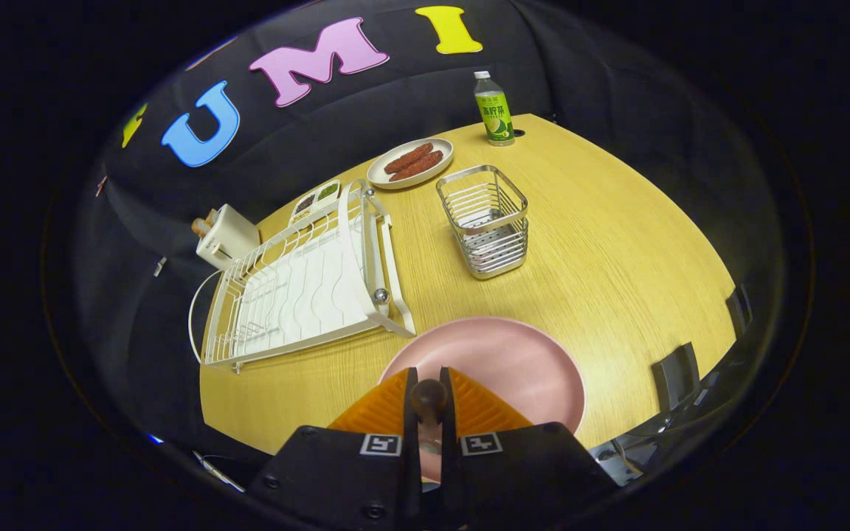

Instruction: Take the plate from the dish rack, then take the spoon from the basket and place it into the plate.

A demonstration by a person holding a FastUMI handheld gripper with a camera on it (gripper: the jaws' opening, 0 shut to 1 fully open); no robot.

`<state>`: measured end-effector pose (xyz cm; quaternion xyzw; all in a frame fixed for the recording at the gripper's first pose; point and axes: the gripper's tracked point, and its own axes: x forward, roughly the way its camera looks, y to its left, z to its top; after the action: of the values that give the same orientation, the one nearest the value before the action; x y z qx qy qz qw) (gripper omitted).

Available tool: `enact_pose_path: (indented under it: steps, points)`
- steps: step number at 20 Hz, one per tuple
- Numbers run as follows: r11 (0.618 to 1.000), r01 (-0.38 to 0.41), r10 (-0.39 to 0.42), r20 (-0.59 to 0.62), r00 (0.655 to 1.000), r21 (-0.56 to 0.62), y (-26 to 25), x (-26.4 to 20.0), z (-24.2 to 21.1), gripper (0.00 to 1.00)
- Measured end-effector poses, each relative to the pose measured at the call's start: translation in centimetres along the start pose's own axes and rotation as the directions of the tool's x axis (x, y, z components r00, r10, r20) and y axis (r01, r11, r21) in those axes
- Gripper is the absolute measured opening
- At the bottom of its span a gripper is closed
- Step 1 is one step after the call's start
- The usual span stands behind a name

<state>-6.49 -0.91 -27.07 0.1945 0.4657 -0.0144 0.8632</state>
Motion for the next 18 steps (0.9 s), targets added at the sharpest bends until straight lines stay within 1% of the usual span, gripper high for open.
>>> enact_pose_path:
  steps: [3, 4, 5, 8, 9, 10, 14, 16, 18]
  points:
    - [1.0, 0.012, -0.012, 0.01, 1.0, 0.024, -0.4, 0.3, 0.7, 0.17]
    - [0.999, 0.02, -0.02, 0.015, 1.0, 0.025, -0.6, 0.3, 0.7, 0.24]
    - [0.999, 0.023, -0.023, 0.022, 0.999, 0.024, -0.6, 0.1, 0.9, 0.27]
    - [1.0, 0.024, -0.024, 0.062, 0.998, 0.005, -0.7, -0.3, 1.6, 0.76]
    - [0.999, 0.032, -0.031, 0.083, 0.996, -0.012, -1.0, -0.4, 1.9, 0.87]
    - [0.999, 0.037, -0.034, 0.108, 0.994, -0.029, -1.0, -1.0, 2.5, 1.0]
    - [0.992, 0.061, -0.035, 0.232, 0.972, -0.106, -0.8, -3.2, 5.4, 0.99]
    - [0.987, 0.075, -0.027, 0.309, 0.951, -0.145, -0.1, -4.7, 7.6, 0.99]
    - [0.979, 0.078, 0.0, 0.386, 0.922, -0.187, 1.2, -6.7, 9.9, 0.99]
